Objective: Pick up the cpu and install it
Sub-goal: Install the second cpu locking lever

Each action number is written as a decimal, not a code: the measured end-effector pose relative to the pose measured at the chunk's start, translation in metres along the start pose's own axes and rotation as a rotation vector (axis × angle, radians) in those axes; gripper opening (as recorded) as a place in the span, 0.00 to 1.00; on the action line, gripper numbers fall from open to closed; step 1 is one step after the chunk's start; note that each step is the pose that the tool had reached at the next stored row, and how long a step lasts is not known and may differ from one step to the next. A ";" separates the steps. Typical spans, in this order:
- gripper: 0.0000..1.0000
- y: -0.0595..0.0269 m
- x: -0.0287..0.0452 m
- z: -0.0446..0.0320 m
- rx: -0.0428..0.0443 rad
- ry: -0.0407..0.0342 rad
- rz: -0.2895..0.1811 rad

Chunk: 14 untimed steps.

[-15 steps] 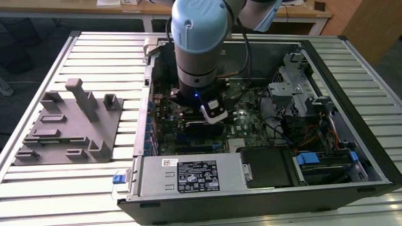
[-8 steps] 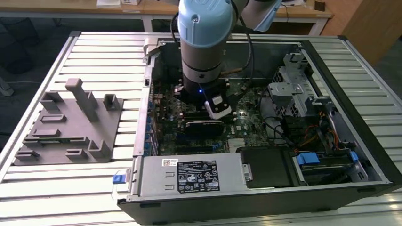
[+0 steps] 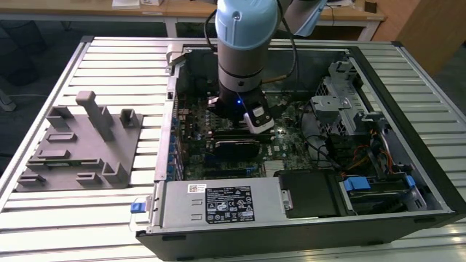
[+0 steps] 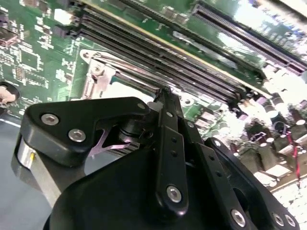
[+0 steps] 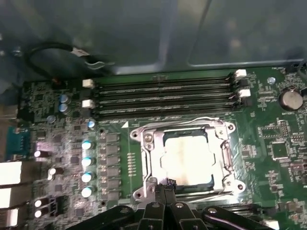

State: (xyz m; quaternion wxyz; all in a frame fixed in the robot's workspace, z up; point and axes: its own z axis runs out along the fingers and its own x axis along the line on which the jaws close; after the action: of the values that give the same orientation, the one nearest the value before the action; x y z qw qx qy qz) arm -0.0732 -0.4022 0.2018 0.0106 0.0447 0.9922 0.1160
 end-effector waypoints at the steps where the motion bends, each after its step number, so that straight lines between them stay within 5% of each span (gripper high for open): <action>1: 0.11 0.0016 -0.0010 0.0004 0.0029 -0.0002 0.000; 14: 0.11 0.0230 -0.0135 0.0059 0.0477 -0.0043 -0.001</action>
State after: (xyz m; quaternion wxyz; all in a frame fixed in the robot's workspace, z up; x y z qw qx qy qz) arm -0.0576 -0.3798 0.2015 0.0117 0.0448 0.9947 0.0922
